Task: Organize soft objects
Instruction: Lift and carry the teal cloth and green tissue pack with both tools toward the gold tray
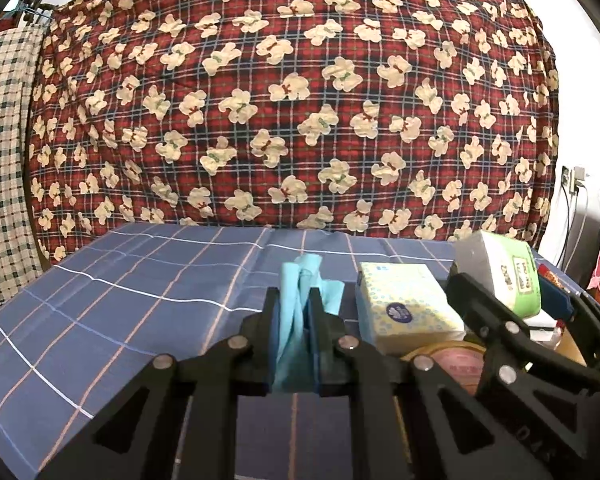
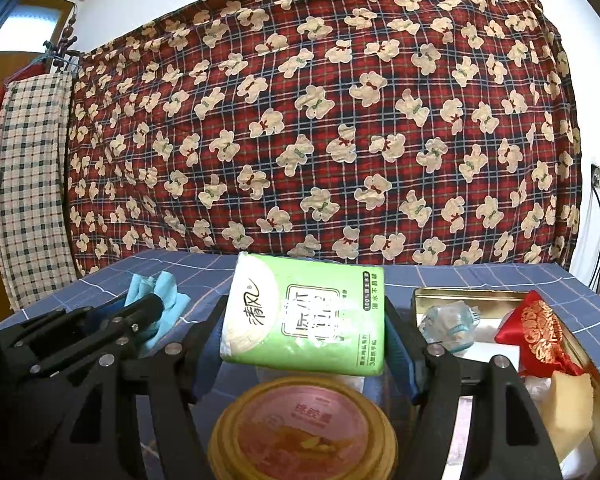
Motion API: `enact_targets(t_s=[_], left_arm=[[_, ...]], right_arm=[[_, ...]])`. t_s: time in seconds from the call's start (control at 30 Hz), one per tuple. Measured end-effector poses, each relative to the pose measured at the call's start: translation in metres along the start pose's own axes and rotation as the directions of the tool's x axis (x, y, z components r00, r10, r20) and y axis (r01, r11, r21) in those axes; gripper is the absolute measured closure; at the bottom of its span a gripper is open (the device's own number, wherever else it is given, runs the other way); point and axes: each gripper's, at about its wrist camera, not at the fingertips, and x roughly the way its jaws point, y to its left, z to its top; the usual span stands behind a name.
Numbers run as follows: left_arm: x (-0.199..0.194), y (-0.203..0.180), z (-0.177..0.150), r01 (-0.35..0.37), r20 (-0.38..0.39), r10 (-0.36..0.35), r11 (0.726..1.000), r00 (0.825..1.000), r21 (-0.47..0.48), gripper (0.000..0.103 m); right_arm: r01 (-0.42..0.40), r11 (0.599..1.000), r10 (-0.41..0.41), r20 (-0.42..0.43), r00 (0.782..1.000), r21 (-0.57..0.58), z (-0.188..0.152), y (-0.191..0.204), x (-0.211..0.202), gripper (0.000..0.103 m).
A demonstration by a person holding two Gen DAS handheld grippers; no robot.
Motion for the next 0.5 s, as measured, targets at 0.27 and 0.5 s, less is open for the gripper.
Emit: enact_targets(t_s=[0.27, 0.5], left_arm=[[-0.005, -0.018, 0.012, 0.067, -0.013, -0.067, 0.998, 0.998, -0.004, 0.092], [-0.01, -0.065, 0.032, 0.193, -0.047, -0.19, 0.979, 0.981, 0.063, 0.092]], right_arm=[[0.022, 1.0, -0.022, 0.015, 1.0, 0.015, 0.011, -0.026, -0.02, 0.032], [0.072, 0.997, -0.073, 0.005, 0.997, 0.017, 0.031, -0.073, -0.041, 0.032]])
